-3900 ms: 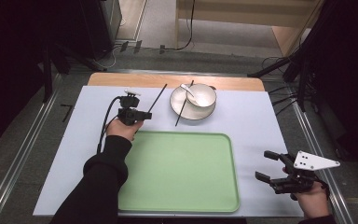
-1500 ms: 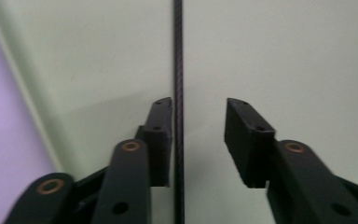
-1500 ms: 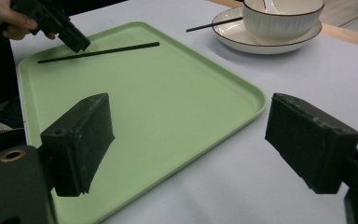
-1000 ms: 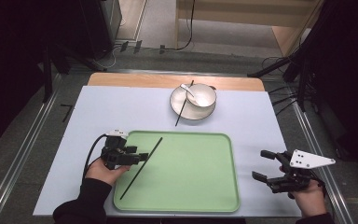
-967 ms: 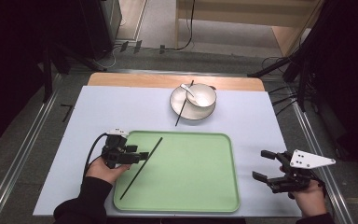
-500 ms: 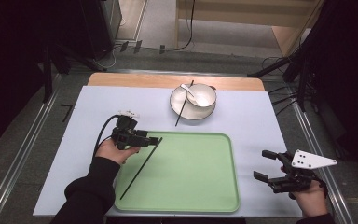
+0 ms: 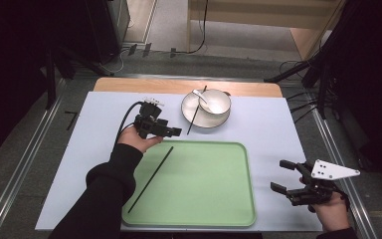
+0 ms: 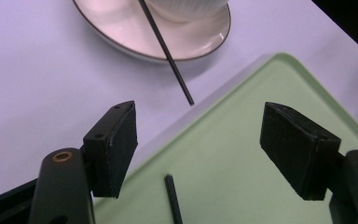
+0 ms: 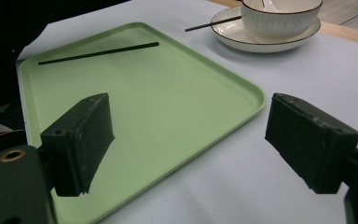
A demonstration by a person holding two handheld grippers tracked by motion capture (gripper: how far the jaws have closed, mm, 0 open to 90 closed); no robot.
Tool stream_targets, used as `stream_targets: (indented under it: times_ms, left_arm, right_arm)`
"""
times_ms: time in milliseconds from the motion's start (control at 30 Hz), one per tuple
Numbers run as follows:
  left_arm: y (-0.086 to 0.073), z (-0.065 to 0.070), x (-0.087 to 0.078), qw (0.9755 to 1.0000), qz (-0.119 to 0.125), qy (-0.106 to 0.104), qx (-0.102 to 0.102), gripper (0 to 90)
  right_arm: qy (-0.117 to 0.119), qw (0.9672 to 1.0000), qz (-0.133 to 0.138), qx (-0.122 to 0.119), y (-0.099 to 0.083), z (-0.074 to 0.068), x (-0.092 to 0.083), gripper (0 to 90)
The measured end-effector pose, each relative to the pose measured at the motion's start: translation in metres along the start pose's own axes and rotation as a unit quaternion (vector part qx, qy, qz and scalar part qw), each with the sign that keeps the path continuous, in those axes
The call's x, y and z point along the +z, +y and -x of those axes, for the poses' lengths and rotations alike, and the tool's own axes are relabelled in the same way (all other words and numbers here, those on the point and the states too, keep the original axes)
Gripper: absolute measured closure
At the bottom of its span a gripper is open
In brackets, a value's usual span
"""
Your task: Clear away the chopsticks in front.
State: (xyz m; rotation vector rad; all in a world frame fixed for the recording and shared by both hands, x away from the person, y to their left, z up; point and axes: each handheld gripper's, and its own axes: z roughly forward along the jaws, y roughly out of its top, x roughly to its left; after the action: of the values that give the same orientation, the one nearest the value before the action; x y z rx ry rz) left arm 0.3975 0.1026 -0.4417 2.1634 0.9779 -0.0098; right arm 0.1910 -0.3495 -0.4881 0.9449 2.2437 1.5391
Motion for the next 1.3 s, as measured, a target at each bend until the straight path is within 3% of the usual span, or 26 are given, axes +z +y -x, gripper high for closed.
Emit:
stream_targets:
  times_ms: [367, 533, 667, 767, 867, 933, 1133, 1300]
  left_arm:
    - [0.034, 0.006, 0.038, 0.9993, -0.017, 0.015, 0.03, 31.1]
    - [0.045, 0.002, 0.056, 0.9993, -0.024, 0.018, 0.023, 33.1]
    - [0.054, -0.002, 0.07, 0.9996, -0.022, 0.019, 0.005, 35.9]
    - [0.058, -0.005, 0.08, 0.9988, -0.033, 0.034, 0.015, 40.9]
    - [0.061, -0.01, 0.09, 0.9981, -0.045, 0.041, 0.012, 44.1]
    - [0.062, -0.011, 0.097, 0.9985, -0.044, 0.03, 0.003, 45.6]
    - [0.06, -0.016, 0.112, 0.9971, -0.048, 0.057, -0.018, 54.6]
    - [0.058, -0.021, 0.121, 0.9959, -0.053, 0.061, -0.04, 62.4]
  right_arm:
    - [0.001, 1.0, 0.003, 0.001, 0.0, 0.001, -0.001, 15.4]
    - [0.0, 1.0, 0.004, 0.004, -0.001, 0.002, -0.001, 15.4]
    - [0.0, 1.0, 0.006, 0.005, -0.001, 0.002, -0.002, 15.4]
    - [-0.002, 1.0, 0.006, 0.005, -0.002, 0.002, -0.002, 15.4]
    - [-0.002, 1.0, 0.005, 0.004, -0.002, 0.003, -0.002, 15.4]
    - [-0.001, 1.0, 0.005, 0.005, -0.002, 0.003, -0.002, 15.4]
    - [0.0, 1.0, 0.005, 0.007, -0.002, 0.003, -0.003, 15.4]
    - [0.0, 1.0, 0.004, 0.005, -0.002, 0.003, -0.002, 15.4]
